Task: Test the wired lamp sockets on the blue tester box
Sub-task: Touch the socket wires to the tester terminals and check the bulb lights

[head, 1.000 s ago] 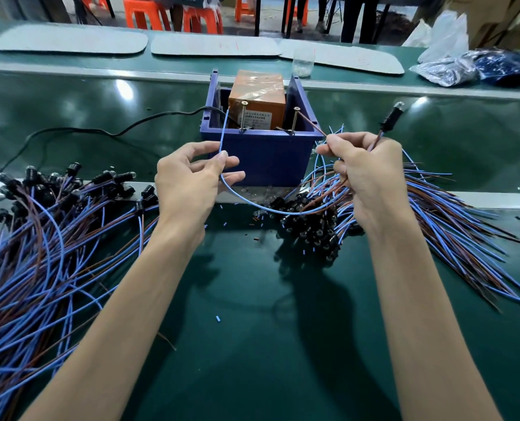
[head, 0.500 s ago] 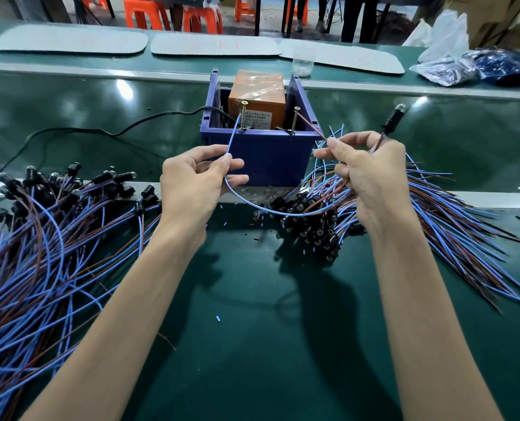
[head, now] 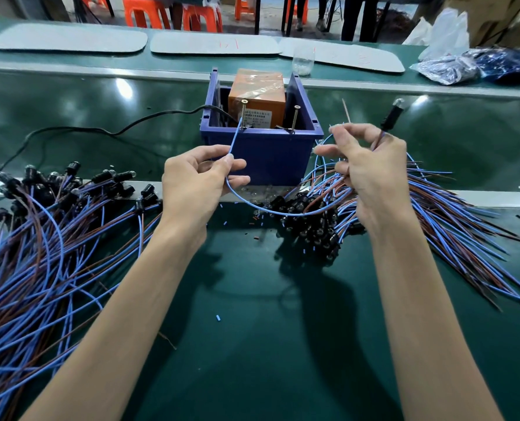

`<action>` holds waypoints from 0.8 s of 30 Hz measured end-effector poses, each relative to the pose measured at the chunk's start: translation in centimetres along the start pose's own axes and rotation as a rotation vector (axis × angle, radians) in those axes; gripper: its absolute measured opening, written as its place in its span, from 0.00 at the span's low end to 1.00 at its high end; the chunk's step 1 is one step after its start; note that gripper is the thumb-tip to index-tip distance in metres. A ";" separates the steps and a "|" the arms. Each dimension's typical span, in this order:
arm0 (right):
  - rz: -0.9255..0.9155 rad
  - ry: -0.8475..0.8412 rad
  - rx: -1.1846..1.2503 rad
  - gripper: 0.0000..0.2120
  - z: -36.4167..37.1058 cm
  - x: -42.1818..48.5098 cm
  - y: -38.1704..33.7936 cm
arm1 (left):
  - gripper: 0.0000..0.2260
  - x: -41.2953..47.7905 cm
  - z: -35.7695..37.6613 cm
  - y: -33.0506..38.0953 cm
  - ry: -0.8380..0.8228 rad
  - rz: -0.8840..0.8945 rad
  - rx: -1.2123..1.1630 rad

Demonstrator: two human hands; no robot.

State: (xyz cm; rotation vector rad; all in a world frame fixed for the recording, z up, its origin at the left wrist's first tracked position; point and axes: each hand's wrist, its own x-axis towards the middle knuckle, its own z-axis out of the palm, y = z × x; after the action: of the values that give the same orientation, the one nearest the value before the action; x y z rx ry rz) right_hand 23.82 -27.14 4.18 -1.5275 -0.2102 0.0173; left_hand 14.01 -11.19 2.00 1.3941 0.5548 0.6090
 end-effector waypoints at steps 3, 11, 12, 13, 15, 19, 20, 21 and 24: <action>0.041 -0.014 -0.047 0.15 0.1 0.3 0.3 | 0.05 0.1 -0.1 0.0 0.006 0.003 0.005; 0.057 -0.030 -0.158 0.12 0.5 0.2 0.4 | 0.06 0.1 -0.2 0.1 0.007 0.025 0.040; 0.060 -0.040 -0.148 0.13 0.5 0.2 0.5 | 0.06 0.1 -0.2 0.1 0.007 0.027 0.044; 0.065 -0.050 -0.134 0.13 0.5 0.1 0.5 | 0.06 0.1 -0.2 0.1 0.007 0.028 0.047; 0.070 -0.068 -0.118 0.12 0.6 0.1 0.6 | 0.06 0.1 -0.2 0.1 0.010 0.026 0.053; 0.072 -0.113 -0.064 0.14 1.0 -0.1 0.7 | 0.06 0.1 -0.3 0.2 0.013 0.023 0.062; 0.073 -0.120 -0.053 0.14 1.0 -0.1 0.7 | 0.06 0.1 -0.3 0.3 0.013 0.022 0.069; 0.074 -0.123 -0.048 0.14 1.0 0.0 0.7 | 0.06 0.1 -0.3 0.3 0.014 0.021 0.070; 0.083 -0.116 -0.045 0.14 0.8 0.2 0.7 | 0.07 0.2 -0.3 0.4 0.023 0.017 0.075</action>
State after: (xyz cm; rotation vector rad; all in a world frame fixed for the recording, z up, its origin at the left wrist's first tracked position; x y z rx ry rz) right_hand 23.96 -26.31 3.53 -1.5806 -0.2405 0.1684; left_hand 13.89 -10.81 2.37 1.4646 0.5899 0.6239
